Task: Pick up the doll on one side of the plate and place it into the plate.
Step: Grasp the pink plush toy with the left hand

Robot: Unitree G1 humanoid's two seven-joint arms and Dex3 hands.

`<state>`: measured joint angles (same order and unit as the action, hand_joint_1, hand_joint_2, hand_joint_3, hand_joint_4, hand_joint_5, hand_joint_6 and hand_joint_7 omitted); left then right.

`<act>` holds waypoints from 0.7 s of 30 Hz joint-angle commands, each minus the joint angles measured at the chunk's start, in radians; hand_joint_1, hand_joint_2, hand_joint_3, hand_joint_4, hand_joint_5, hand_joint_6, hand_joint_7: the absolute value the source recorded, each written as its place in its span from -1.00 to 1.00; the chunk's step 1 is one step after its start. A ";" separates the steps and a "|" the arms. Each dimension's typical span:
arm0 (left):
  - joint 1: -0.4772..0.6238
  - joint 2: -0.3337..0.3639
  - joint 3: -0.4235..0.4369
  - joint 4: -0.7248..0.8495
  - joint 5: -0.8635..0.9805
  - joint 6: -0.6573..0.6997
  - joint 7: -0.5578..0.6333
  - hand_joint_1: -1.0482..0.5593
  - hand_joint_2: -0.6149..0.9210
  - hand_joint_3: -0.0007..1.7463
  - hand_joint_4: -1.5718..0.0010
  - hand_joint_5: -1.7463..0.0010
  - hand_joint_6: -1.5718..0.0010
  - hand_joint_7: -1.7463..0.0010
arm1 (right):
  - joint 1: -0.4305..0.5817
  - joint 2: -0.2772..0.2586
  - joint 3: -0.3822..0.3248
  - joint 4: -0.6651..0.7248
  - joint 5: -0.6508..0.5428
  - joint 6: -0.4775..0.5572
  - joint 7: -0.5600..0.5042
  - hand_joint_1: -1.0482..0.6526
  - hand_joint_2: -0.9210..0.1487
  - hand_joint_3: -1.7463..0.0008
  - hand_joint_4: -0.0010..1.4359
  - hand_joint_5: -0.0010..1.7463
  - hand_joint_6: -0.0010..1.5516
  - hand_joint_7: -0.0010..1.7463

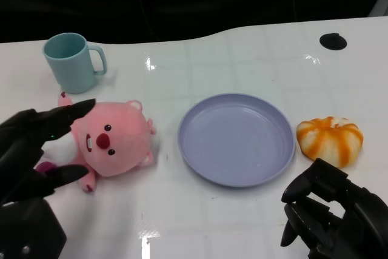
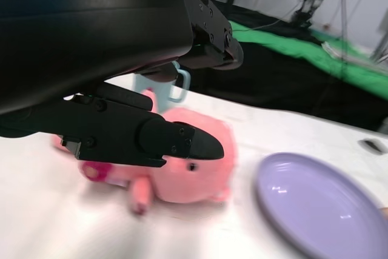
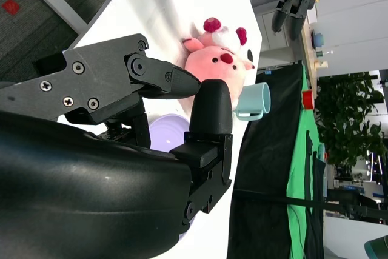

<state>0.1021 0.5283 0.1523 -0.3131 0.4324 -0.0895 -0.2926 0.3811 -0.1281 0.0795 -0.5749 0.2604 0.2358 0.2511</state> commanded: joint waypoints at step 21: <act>-0.295 0.098 -0.241 0.359 0.301 0.078 0.029 -0.61 0.95 -1.00 0.97 0.79 0.83 1.00 | 0.008 -0.004 0.011 -0.034 0.002 0.024 -0.016 -0.16 -1.00 0.31 -0.27 1.00 -0.48 0.87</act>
<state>-0.1690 0.6084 -0.0758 0.0136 0.7318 -0.0096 -0.2779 0.3852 -0.1262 0.0927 -0.5913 0.2579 0.2538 0.2398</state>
